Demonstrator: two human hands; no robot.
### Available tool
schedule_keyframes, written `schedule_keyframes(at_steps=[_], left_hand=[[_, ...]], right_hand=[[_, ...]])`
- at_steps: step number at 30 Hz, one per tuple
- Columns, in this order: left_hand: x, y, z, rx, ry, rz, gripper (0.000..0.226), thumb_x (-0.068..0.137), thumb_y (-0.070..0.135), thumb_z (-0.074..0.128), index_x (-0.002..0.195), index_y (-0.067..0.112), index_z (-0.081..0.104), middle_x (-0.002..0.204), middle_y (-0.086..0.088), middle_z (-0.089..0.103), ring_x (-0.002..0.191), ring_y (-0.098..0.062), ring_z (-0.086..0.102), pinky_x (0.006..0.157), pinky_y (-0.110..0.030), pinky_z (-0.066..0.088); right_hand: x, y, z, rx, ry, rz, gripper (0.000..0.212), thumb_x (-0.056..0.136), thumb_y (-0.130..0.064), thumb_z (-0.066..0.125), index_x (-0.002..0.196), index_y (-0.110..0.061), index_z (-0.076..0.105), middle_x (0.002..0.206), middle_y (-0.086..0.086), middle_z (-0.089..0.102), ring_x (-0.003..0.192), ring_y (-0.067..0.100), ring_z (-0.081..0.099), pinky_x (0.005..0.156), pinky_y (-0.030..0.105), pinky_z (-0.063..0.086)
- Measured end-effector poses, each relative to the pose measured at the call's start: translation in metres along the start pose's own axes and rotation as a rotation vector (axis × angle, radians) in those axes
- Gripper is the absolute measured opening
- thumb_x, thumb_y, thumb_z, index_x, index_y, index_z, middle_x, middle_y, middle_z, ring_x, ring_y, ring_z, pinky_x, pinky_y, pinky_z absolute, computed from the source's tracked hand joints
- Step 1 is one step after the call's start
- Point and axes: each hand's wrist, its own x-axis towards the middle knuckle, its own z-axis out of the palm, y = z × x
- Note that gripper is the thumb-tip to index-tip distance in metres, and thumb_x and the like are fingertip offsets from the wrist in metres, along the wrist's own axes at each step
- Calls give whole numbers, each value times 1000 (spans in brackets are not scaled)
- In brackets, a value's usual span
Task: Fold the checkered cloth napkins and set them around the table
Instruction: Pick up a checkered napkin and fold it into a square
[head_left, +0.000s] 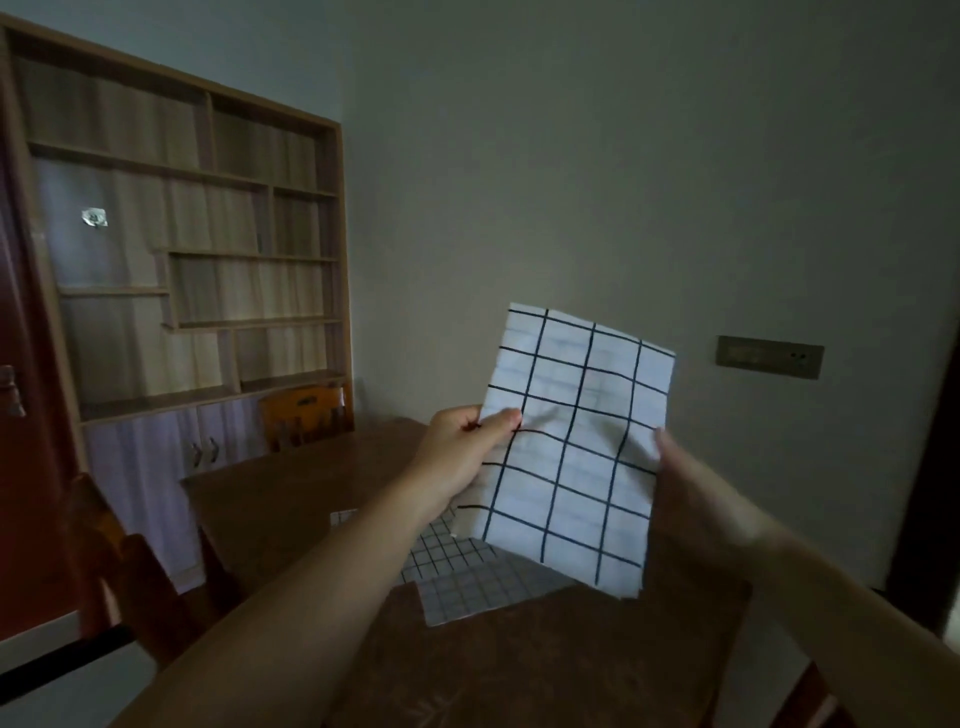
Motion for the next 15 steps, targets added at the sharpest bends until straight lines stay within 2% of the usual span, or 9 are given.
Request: schedule_keyframes(at_steps=[2,4,6,8,11,13,15], left_hand=[[-1,-6,4,33,-4,-6,22,87,37,67,82,18,75,89,-13,75,84,-29,71,78,-41,57],[-2,-12,5,67,-1,-7,24,87,40,67,80,19,74,85,-13,73,80,-28,68,74,-38,54],[-2,-16,3,81,0,-32,24,86,42,67,80,20,74,87,-15,73,82,-29,67,79,-38,53],[-2,-18,0,73,-4,-69,20,86,40,68,84,21,74,93,-15,74,90,-32,70,88,-46,55],[-4,-15,-3,-42,-60,-166,13,88,30,67,97,22,73,99,-10,75,97,-33,70,91,-53,52],[-3,-13,-5,-130,-118,-232,17,90,21,63,106,22,71,105,-11,74,102,-35,69,94,-57,50],[-2,-12,-6,-222,-173,-253,25,93,13,56,114,19,68,111,-14,72,105,-35,67,93,-53,52]], right_hand=[[1,4,9,-20,71,9,61,69,-38,75,119,-6,63,110,17,72,101,34,69,81,48,56],[5,-2,11,-121,132,-1,42,80,-23,71,112,4,63,109,29,67,104,47,63,90,62,50],[6,-9,9,-227,112,-19,28,87,-20,66,108,0,65,111,29,66,105,47,62,96,63,45],[6,-12,7,-310,70,-35,20,93,-18,59,106,-5,68,110,23,69,103,40,65,98,56,47],[7,-16,3,-327,66,-36,24,97,-15,52,108,0,67,110,27,68,106,46,62,100,60,43],[7,-17,0,-310,77,-30,26,96,-14,52,108,3,67,113,33,63,109,52,57,100,63,40],[6,-20,-3,-285,102,-2,22,95,-11,52,107,0,68,112,29,67,105,46,62,97,56,47]])
